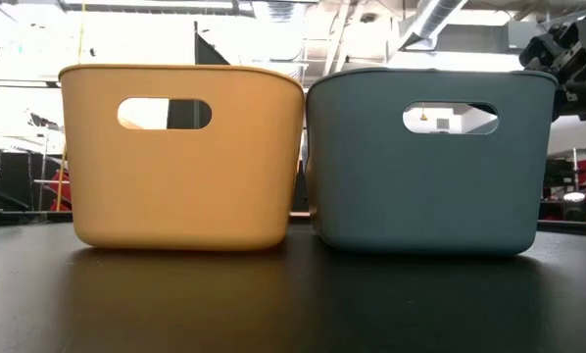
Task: Sort batteries
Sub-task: Put the top black battery into the yellow bin
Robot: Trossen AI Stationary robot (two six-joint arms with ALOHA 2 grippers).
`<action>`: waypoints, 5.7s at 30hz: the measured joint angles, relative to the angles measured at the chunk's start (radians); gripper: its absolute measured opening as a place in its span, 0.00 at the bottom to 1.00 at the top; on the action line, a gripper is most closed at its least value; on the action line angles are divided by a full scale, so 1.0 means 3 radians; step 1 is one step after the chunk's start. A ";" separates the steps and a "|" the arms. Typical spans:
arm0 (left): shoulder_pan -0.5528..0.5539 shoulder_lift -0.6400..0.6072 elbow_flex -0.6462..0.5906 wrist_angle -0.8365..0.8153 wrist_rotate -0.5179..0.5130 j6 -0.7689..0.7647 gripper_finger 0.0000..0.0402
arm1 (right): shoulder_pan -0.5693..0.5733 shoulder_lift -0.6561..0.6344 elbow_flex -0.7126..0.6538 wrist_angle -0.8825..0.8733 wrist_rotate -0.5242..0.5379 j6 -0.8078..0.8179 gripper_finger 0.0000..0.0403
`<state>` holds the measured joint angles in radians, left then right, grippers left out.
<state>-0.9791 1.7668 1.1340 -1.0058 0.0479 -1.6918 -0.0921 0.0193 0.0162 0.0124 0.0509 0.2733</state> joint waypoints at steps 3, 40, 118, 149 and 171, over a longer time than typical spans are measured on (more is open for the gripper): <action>0.0001 0.0001 -0.0087 0.0087 0.0000 -0.0040 0.45 | 0.0000 0.0001 0.0000 0.0003 0.0001 0.0000 0.11; 0.0000 -0.0001 -0.0349 0.0365 -0.0440 0.0316 0.04 | 0.0000 0.0001 -0.0002 0.0010 0.0013 -0.0003 0.11; 0.0912 -0.1198 -0.1615 0.0971 -0.0773 0.2011 0.18 | 0.0000 0.0001 -0.0003 -0.0004 0.0000 0.0025 0.11; 0.0907 -0.1200 -0.1578 0.0963 -0.0840 0.1956 0.04 | 0.0000 0.0001 -0.0003 -0.0011 0.0001 0.0024 0.11; 0.0813 -0.1205 -0.1545 0.0960 -0.0933 0.1891 0.04 | 0.0000 0.0001 -0.0003 -0.0011 0.0005 0.0025 0.11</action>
<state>-0.7353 1.4052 0.6704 -0.7177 -0.2321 -1.1244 -0.0921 0.0196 0.0154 0.0090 0.0525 0.2810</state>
